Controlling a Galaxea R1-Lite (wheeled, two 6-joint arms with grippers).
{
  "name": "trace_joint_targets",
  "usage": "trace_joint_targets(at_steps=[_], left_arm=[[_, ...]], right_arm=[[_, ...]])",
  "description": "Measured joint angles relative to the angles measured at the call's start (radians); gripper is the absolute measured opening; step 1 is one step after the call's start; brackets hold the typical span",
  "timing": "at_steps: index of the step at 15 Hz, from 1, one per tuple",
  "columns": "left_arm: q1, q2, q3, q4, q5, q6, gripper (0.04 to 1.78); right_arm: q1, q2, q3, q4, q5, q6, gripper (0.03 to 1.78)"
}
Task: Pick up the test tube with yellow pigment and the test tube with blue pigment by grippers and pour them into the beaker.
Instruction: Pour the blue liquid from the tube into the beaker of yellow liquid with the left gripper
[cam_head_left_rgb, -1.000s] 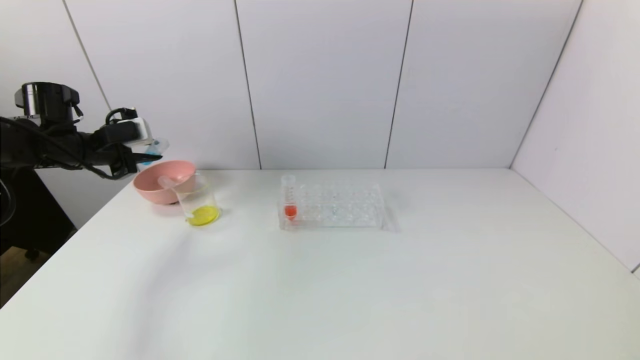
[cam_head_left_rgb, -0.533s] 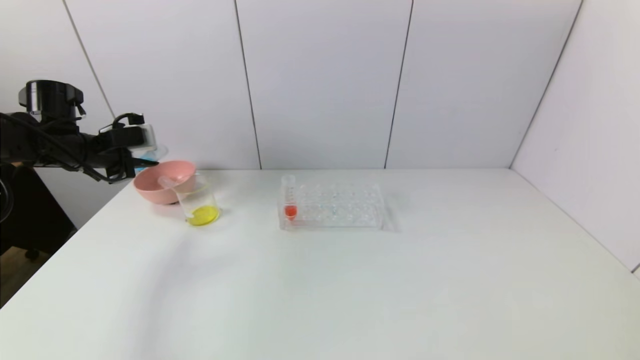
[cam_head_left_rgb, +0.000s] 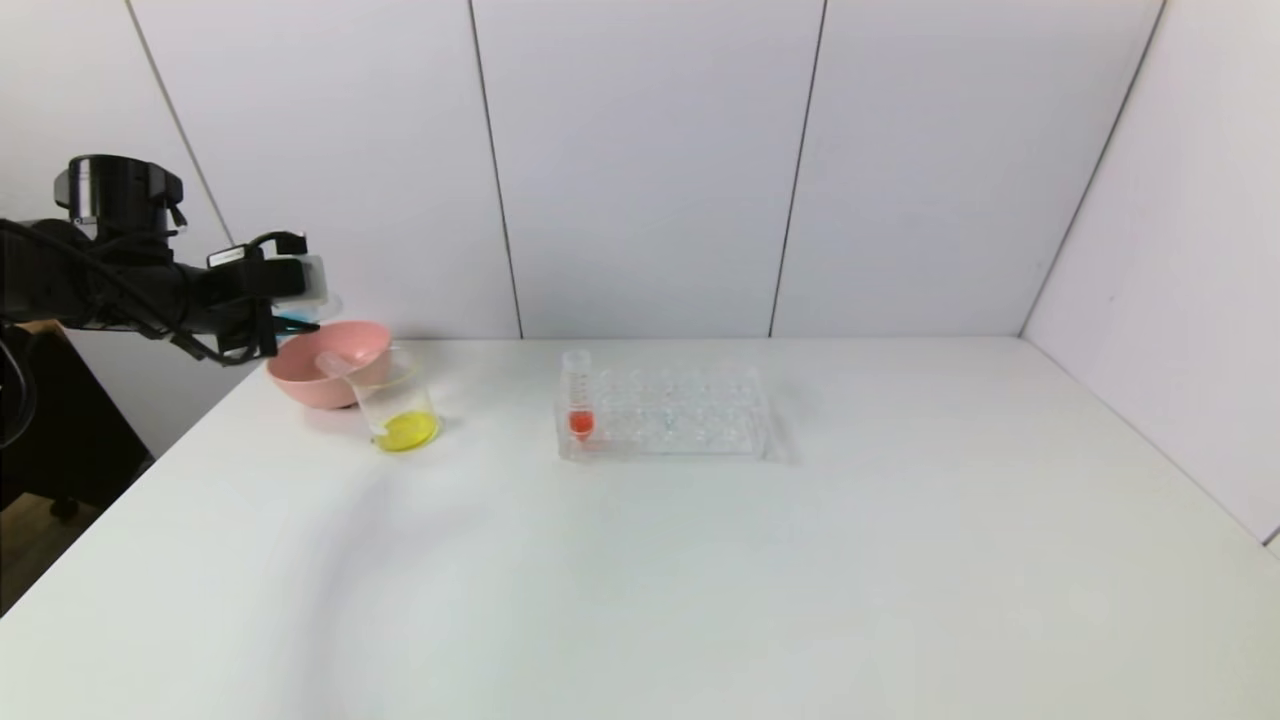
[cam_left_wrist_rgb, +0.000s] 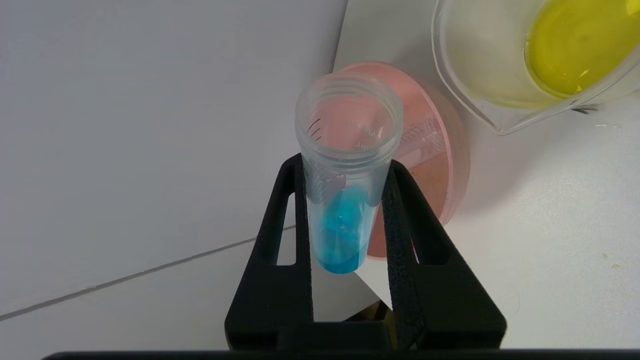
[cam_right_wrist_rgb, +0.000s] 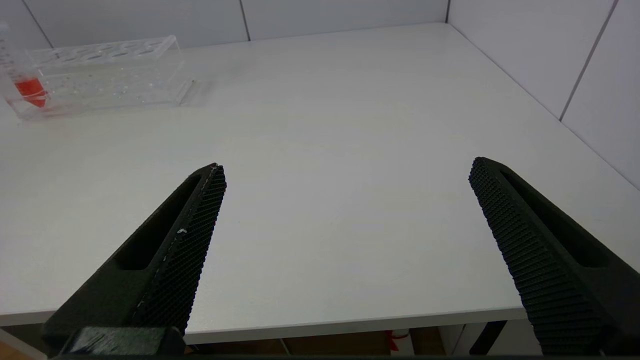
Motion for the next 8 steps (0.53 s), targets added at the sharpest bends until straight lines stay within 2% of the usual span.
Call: trace_joint_targets(at_steps=[4,8], left_arm=[[-0.023,0.003,-0.001,0.000,0.051,0.036,0.44],[-0.037,0.004,-0.001,0.002,0.063,0.088,0.44]], right_arm=[[0.000,0.000,0.000,0.000,0.000,-0.001,1.77],[0.000,0.000,0.000,0.000,0.000,0.000,1.77]])
